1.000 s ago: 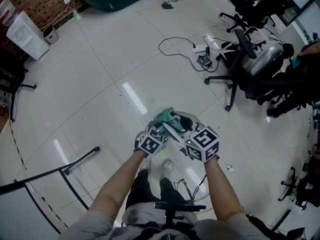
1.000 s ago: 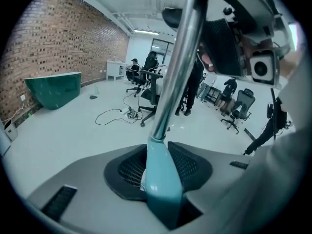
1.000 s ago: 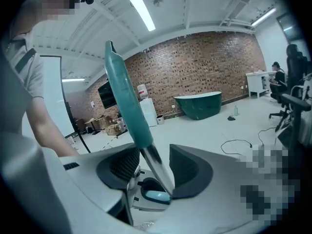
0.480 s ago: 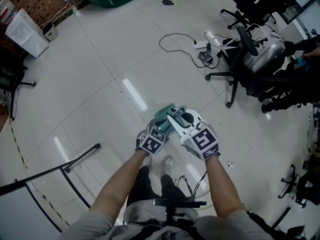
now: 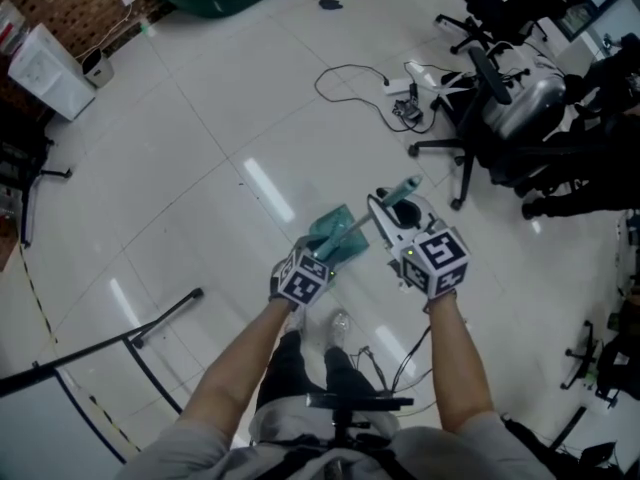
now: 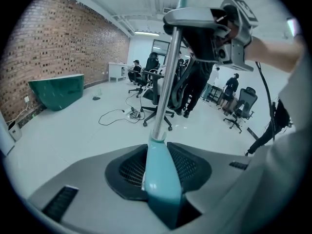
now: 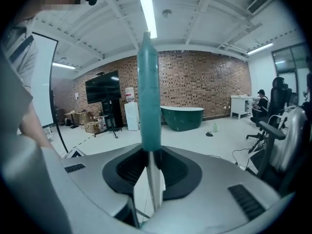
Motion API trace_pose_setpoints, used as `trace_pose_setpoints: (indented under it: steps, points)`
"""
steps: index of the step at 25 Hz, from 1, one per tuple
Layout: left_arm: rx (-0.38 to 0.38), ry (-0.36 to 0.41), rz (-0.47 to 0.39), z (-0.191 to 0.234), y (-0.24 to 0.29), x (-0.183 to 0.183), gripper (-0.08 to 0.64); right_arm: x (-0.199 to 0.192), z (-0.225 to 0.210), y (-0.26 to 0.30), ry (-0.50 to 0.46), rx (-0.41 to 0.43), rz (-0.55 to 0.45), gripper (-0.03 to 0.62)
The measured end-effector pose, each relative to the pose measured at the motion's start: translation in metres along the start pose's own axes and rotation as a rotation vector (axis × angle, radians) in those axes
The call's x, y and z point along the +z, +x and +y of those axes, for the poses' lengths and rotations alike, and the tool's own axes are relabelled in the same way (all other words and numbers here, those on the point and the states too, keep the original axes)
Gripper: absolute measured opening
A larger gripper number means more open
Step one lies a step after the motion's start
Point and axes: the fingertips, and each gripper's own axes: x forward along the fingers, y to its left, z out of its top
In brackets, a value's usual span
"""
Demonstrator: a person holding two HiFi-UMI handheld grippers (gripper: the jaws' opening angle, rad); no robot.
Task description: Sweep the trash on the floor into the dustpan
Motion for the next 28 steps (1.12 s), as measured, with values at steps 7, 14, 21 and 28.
trace_pose_setpoints:
  steps: [7,14,21,28]
  points:
    - [0.023,0.05,0.02,0.002,-0.018,0.012,0.116,0.014,-0.007,-0.046,-0.029,-0.112,-0.043,0.089]
    - [0.029,0.152,0.028,-0.011,-0.057,0.045,0.114,0.038,-0.016,-0.107,-0.04,-0.226,-0.102,0.089]
    - [0.03,0.23,-0.039,-0.025,-0.103,0.092,0.114,0.061,0.002,-0.149,-0.061,-0.291,-0.157,0.088]
    - [0.026,0.27,-0.124,-0.044,-0.126,0.14,0.114,0.049,0.011,-0.184,-0.041,-0.348,-0.171,0.089]
